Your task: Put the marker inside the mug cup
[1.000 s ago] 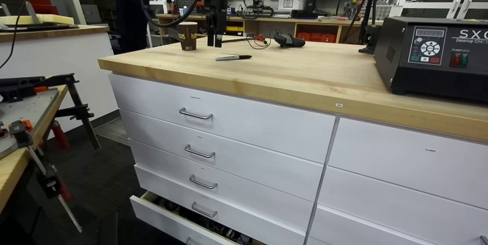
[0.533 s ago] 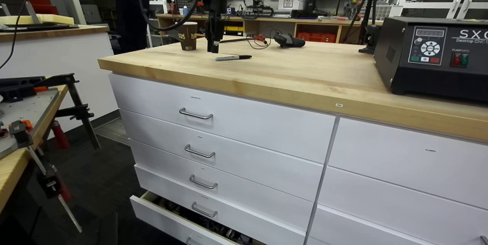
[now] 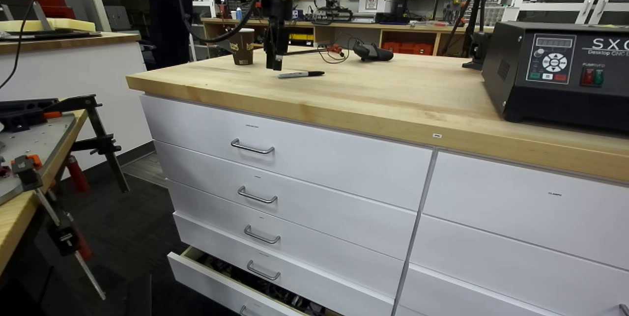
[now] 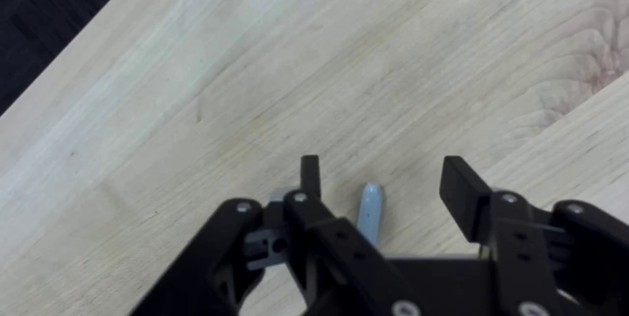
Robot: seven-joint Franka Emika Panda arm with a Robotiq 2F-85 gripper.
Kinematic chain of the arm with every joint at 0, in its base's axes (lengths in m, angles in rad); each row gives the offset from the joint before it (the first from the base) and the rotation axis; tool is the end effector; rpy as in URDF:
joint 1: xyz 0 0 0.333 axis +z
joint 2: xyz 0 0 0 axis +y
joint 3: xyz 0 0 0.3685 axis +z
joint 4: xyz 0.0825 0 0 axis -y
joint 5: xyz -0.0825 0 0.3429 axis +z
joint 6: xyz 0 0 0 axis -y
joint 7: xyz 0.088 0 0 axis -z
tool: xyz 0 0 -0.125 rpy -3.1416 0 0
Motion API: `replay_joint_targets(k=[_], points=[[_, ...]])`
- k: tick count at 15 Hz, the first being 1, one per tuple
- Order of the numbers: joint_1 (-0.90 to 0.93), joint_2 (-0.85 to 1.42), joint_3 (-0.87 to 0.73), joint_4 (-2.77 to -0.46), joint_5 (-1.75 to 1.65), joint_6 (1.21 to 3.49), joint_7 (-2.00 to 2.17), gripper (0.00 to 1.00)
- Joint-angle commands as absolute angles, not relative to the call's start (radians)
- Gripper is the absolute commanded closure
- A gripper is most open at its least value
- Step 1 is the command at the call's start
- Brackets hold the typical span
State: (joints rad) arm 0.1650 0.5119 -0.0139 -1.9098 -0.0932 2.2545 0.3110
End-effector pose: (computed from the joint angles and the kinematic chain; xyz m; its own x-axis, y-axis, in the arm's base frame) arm 0.6002 0.0882 0.2727 0.9851 -0.1008 -0.1396 -0.0848 -0.9896 0.1165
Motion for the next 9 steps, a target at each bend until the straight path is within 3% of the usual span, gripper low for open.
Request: replay_joint_targets(k=[1,5,6,7,9], points=[[0.153,0.527,-0.008,-1.887,-0.079,2.254,0.299,0.64],[0.149,0.537,-0.008,-1.873,-0.075,2.264,0.299,0.91],[0.149,0.541,-0.008,-1.867,-0.074,2.261,0.299,0.92],[0.148,0.547,-0.008,-1.859,-0.073,2.257,0.299,0.54],[0.149,0.560,-0.008,-1.847,-0.073,2.258,0.299,0.56]])
